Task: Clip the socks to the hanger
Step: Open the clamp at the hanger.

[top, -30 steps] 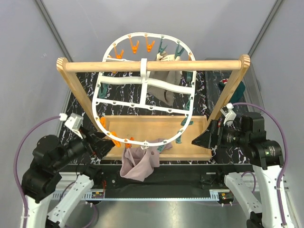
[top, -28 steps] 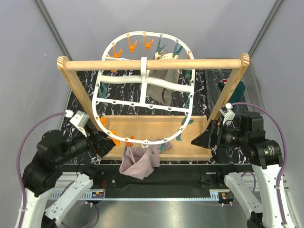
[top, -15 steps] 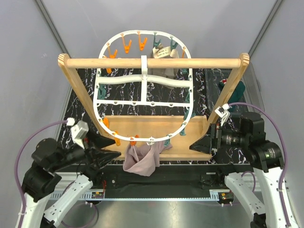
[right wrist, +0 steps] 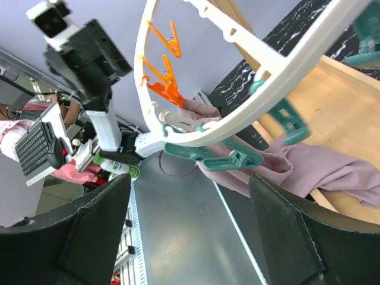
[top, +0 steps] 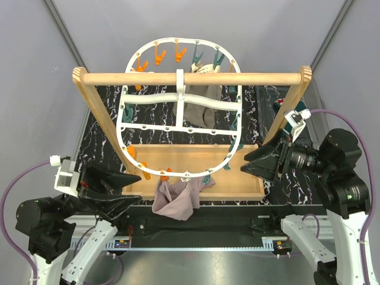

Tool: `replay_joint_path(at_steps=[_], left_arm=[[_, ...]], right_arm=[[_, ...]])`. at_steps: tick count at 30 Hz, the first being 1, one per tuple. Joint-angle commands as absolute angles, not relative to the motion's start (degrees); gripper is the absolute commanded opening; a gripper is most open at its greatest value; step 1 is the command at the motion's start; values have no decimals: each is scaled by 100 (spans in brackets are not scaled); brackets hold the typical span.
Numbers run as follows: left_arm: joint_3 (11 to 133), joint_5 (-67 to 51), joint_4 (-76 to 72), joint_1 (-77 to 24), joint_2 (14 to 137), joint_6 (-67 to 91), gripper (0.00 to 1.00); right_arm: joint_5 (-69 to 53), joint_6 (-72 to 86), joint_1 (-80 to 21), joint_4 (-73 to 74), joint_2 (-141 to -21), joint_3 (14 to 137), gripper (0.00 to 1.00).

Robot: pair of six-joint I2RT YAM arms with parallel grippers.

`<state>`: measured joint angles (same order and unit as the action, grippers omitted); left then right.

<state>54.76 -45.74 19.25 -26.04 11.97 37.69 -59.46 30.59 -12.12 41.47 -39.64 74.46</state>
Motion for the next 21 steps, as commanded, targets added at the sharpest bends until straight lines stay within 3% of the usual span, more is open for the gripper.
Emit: replay_joint_path(at_steps=[1, 9, 14, 21], left_arm=[[5922, -5116, 930, -2153, 1659, 4510, 61], [6433, -4246, 2107, -2899, 2451, 3728, 58], [7075, -3464, 3478, -3777, 3102, 2647, 55], [6759, -3261, 3261, -4034, 3279, 2584, 52]], right_arm=[[-5819, 3024, -1248, 4165, -4201, 7585, 87], [-4738, 1855, -1441, 5124, -4403, 7218, 84], [-3816, 2038, -1898, 4738, -3833, 6268, 84], [-2735, 2672, -2452, 3859, -2840, 4977, 84]])
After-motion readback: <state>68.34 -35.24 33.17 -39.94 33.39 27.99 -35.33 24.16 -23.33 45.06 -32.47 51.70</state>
